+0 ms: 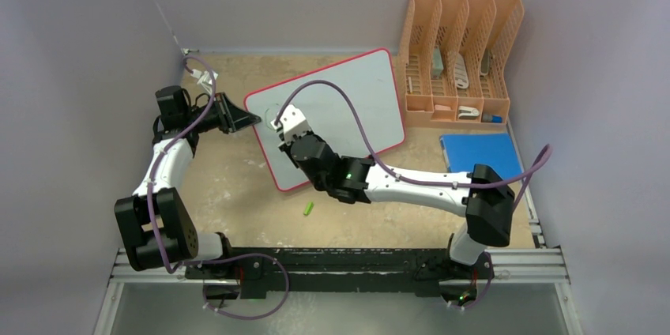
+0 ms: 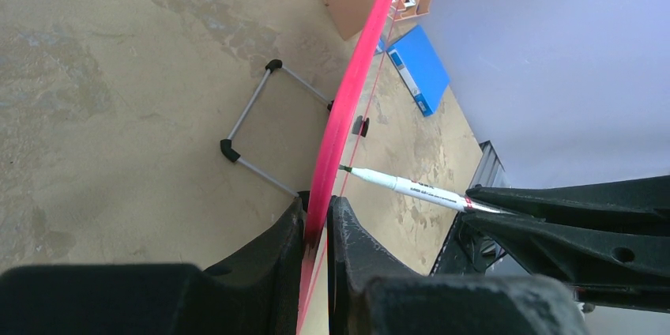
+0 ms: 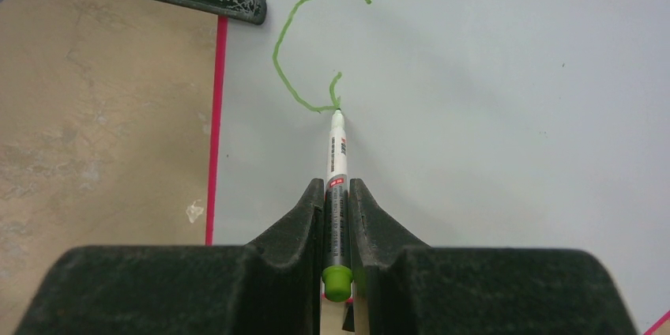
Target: Write a sentence on the whiteboard
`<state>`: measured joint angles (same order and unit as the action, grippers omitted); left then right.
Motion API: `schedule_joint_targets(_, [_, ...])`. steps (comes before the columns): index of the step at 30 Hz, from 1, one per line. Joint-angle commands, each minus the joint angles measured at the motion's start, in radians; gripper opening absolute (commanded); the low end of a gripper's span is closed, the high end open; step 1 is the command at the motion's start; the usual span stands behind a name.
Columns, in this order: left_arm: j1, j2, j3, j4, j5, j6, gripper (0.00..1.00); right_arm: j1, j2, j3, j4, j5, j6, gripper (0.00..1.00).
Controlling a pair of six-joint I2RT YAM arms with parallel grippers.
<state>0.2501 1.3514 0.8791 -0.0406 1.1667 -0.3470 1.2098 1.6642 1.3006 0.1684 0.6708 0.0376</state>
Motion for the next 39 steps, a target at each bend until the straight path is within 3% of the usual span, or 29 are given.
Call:
schedule_joint_targets(1, [-0.018,-0.005,0.014,-0.038,-0.034,0.028,0.00,-0.004,-0.040,-0.017,-0.004,0.034,0.028,0.00])
schedule_joint_targets(24, [-0.018,-0.005,0.013,-0.041,-0.041,0.034,0.00,-0.004,-0.121,0.000,0.040,-0.055,0.038,0.00])
schedule_joint_targets(39, [-0.019,0.009,0.017,-0.055,-0.053,0.068,0.00,-0.074,-0.195,-0.133,0.200,-0.079,0.013,0.00])
